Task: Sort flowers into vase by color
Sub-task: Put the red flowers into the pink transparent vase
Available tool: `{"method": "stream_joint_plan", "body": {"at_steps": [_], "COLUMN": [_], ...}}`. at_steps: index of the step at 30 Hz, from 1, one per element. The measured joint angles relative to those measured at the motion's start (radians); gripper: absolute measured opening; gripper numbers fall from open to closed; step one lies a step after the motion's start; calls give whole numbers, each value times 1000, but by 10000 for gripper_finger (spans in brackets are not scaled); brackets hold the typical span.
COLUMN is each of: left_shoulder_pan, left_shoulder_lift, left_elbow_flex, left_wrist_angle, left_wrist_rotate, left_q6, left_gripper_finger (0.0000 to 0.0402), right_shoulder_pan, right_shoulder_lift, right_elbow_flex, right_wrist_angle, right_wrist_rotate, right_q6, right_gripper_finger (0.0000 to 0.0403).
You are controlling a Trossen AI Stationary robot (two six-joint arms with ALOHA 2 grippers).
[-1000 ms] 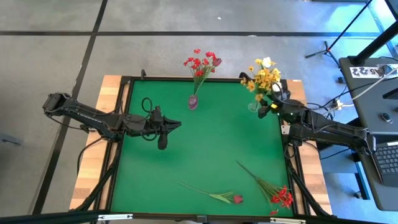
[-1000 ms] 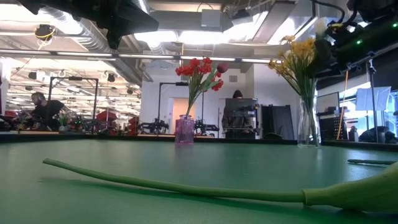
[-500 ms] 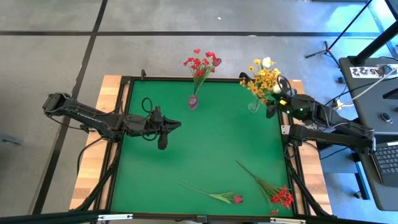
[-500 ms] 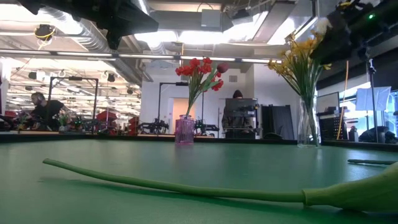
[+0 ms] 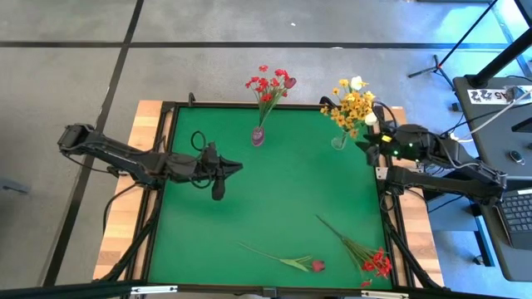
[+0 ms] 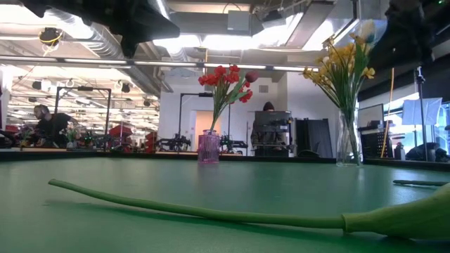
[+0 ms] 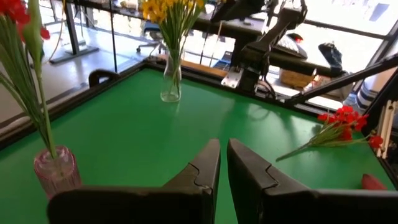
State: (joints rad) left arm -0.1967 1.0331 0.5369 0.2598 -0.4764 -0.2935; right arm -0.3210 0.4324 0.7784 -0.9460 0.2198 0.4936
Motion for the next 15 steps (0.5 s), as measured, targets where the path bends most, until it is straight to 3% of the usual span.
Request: {"method": "stream_joint_plan", "body": {"at_steps": [9, 15], "left_shoulder_pan": [0, 0], "left_shoulder_lift": [98, 131], "left_elbow_flex": [0, 0], "left_wrist_angle": [2, 10], "left_wrist_rotate": [0, 0], "left_q6": [-19, -61], "left_gripper_finger": [27, 27], "right_shoulder_pan": [0, 1], "right_shoulder_lift": [0, 0], "right_elbow_flex": [48, 46], "right_wrist_angle": [-123, -104], "right_wrist_rotate": [-225, -207], "right_q6": [27, 81], "right_gripper_finger": [241, 241]}}
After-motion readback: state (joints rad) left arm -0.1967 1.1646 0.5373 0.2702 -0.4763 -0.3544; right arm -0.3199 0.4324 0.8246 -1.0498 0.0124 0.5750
